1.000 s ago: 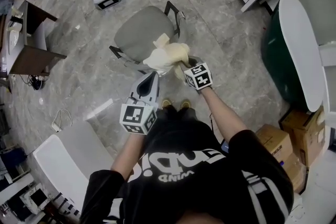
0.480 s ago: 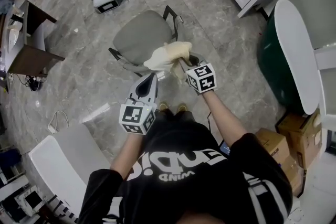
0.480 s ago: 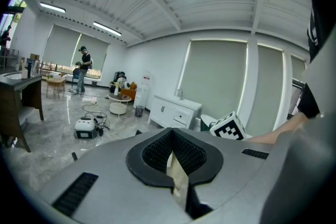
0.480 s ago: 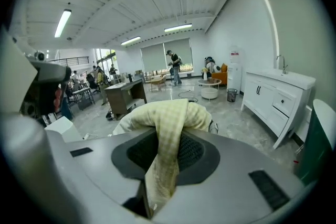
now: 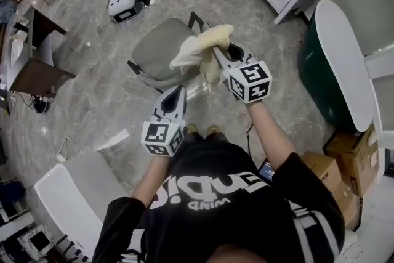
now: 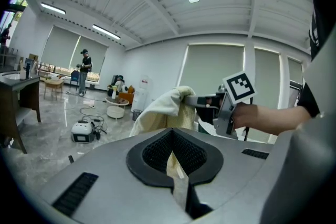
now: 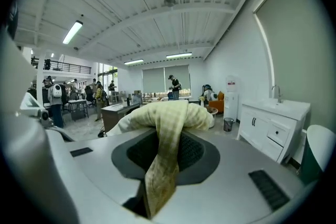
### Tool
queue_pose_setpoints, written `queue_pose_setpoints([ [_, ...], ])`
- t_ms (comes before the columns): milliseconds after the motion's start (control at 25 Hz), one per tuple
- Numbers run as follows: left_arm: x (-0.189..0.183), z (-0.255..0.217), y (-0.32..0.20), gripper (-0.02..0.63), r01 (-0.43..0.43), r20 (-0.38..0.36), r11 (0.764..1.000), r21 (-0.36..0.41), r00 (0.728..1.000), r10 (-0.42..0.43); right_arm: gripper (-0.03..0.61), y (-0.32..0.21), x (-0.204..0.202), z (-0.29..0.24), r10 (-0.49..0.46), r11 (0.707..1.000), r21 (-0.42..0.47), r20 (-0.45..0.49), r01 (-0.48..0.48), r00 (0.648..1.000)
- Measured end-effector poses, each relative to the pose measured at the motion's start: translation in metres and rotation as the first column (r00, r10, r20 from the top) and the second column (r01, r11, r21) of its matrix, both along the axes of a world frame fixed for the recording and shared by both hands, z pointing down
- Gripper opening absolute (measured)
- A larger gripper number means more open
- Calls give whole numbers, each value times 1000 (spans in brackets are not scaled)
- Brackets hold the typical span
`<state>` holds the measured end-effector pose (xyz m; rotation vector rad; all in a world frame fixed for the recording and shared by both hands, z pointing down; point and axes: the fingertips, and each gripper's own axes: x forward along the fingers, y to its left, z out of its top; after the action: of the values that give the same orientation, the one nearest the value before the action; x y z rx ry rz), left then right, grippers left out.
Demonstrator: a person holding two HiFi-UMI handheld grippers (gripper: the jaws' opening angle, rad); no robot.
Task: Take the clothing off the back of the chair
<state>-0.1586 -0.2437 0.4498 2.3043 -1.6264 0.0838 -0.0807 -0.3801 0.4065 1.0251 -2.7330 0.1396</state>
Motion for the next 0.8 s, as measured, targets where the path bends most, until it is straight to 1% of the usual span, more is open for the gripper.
queue_pose_setpoints([
  [200,0,-8,0,15,-5,-1,1000,23,1000,5,87,4,13,-78,14,994,108,77,-22,997],
  [400,1,-15,0,15,-22,-4,999,41,1000,23,87,15,30,-137,33,983,175,120,-54,992],
  [560,4,-19,-1,15,-39,-10,998,51,999,40,87,24,42,-161,49,976,203,141,-77,989],
  [720,8,-22,-2,15,-64,-16,997,52,998,65,87,32,50,-165,80,976,190,142,-107,987],
  [800,11,-26,-4,15,-81,-15,994,69,997,82,87,35,53,-164,97,974,190,137,-122,986],
])
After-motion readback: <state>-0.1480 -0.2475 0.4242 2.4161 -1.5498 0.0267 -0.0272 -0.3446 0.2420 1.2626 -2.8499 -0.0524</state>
